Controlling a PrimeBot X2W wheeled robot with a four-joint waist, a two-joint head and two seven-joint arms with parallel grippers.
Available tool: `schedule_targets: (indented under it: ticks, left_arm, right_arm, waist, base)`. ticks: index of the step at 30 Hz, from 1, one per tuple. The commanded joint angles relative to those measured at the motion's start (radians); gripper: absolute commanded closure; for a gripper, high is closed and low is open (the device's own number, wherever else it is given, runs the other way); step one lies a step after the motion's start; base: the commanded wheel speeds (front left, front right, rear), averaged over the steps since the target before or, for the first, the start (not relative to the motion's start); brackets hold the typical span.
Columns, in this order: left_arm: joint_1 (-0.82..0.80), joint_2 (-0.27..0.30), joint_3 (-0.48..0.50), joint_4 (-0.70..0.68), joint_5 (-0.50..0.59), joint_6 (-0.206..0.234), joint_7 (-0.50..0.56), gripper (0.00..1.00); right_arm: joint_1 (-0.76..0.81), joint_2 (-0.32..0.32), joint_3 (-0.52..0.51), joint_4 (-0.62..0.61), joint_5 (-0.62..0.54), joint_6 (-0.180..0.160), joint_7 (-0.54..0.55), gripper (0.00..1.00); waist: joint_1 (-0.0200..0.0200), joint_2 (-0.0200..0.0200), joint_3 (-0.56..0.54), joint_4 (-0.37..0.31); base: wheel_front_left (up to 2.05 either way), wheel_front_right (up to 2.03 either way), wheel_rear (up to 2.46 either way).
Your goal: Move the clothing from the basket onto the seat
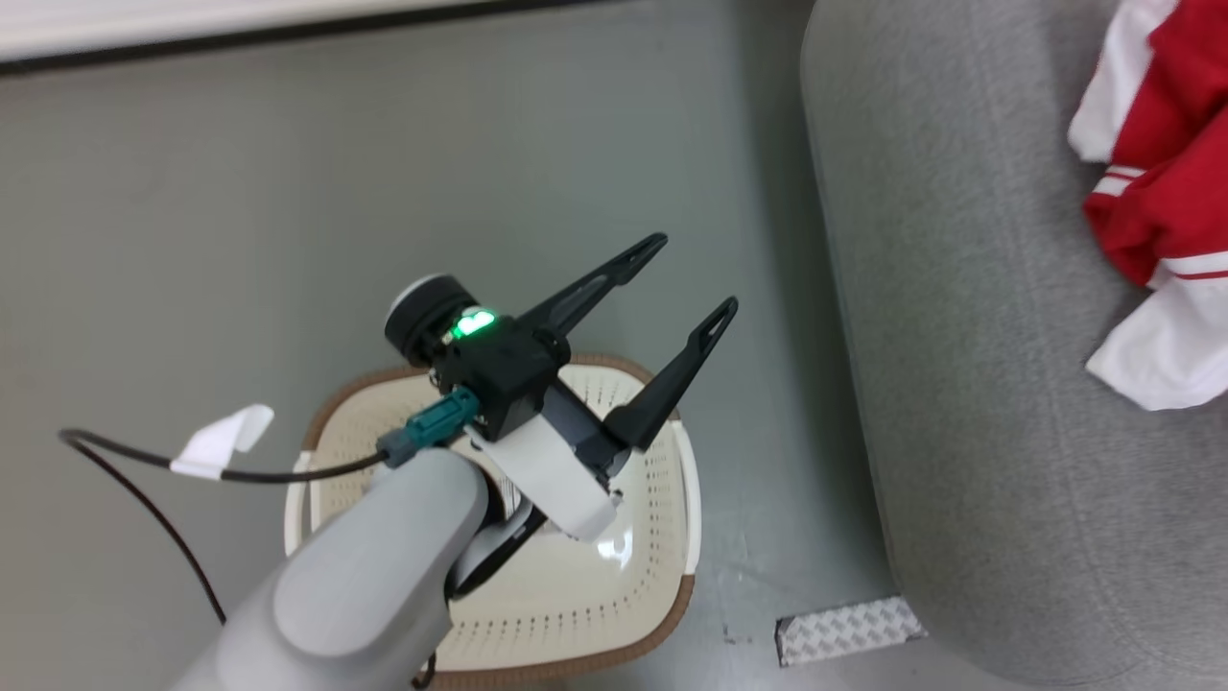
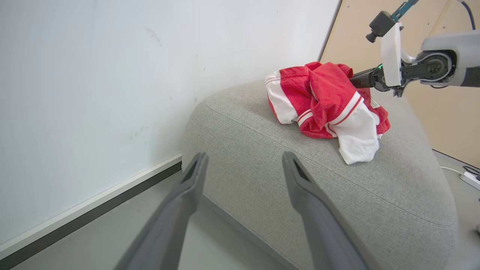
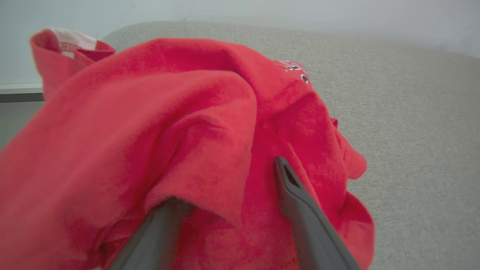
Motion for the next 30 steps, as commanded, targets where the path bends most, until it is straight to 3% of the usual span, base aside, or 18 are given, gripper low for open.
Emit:
schedule_targets:
  ticks: [1,10,22,30]
  left_arm:
    - [0.027,-0.003,0.009,0.01,0.005,-0.002,0.0,0.0]
    - [0.173,-0.032,0.073,0.049,-0.009,-0.002,0.0,0.0]
    - [0.341,-0.049,0.195,0.028,-0.013,0.034,0.0,0.0]
    - [0.418,-0.021,0.288,-0.002,-0.022,0.07,0.0,0.0]
  right_arm:
    - [0.025,-0.009,0.015,0.002,0.017,0.0,0.012,0.0]
    - [0.124,-0.042,0.086,-0.034,0.117,0.0,0.058,0.0]
    - [0.256,-0.078,0.061,-0.168,0.163,0.0,-0.108,0.0]
    - [0.346,-0.018,0.049,-0.277,0.137,0.0,-0.216,0.0]
  waist:
    - [0.0,0.0,-0.077,-0.015]
    - [0.0,0.0,-0.316,-0.037]
    - [0.0,0.0,-0.542,-0.001]
    - [0.0,0.0,-0.585,0.061]
  base:
    - [0.0,0.0,0.0]
    - [0.0,0.0,0.0]
    - [0.0,0.0,0.0]
    - [0.0,0.0,0.0]
